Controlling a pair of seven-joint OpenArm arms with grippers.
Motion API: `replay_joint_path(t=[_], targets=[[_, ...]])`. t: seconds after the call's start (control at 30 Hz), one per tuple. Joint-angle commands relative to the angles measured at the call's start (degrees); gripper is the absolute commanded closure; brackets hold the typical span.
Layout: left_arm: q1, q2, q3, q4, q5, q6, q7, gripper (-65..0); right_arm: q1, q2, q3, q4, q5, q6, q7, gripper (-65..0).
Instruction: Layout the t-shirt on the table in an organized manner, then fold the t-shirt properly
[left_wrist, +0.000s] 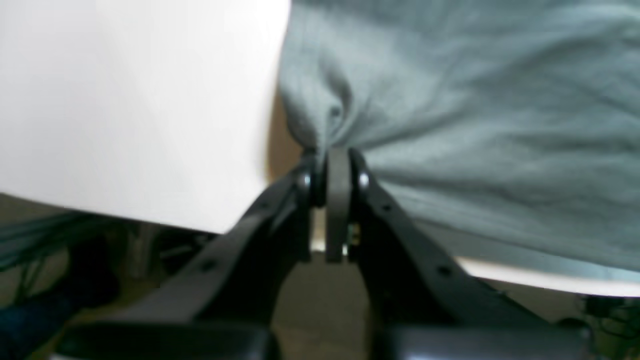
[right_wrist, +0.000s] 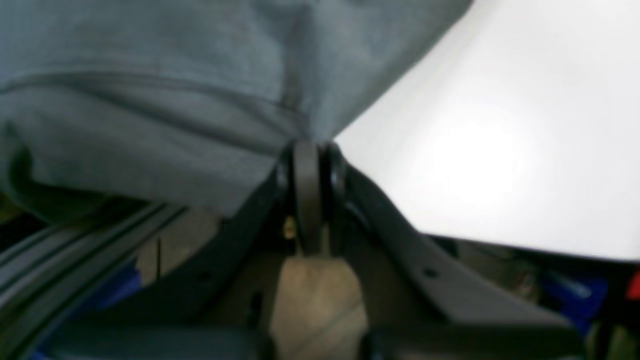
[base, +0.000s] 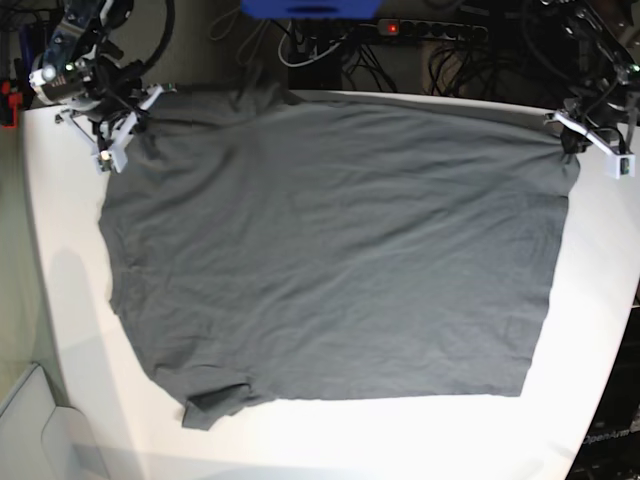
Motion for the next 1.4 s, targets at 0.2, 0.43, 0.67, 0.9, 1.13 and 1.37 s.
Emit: replay_joint_path(t=[0.2, 0.43, 0.67, 0.9, 1.13, 1.37], targets=[[0.2, -0.9, -0.3, 1.5, -0.5, 0.2, -0.7, -0.3, 1.9, 1.5, 0.0, 2.1, 0.6, 0.2, 0.8, 0.0], [0.2, -0.9, -0.2, 1.5, -0.5, 0.2, -0.7, -0.3, 5.0, 3.7, -0.1, 2.2, 0.6, 0.2, 0.7, 0.0], [-2.2, -0.9, 0.1, 1.5, -0.5, 0.2, -0.7, -0.3, 7.8, 4.7, -0.1, 2.1, 0.6, 0.2, 0.7, 0.0], [-6.0, -0.9, 0.3, 1.5, -0.4, 0.3, -0.7, -0.3, 10.3, 6.4, -4.0, 2.1, 0.6, 0.2, 0.7, 0.0], [-9.0, -0.9, 3.4, 1.5, -0.5, 0.3, -0.7, -0.3, 13.3, 6.5, -4.6, 2.0, 0.6, 0.2, 0.7, 0.0], [-12.4, -0.9, 3.8, 1.5, -0.5, 0.3, -0.7, -0.3, 17.2, 7.8, -6.1, 1.3, 0.5, 0.2, 0.7, 0.0]])
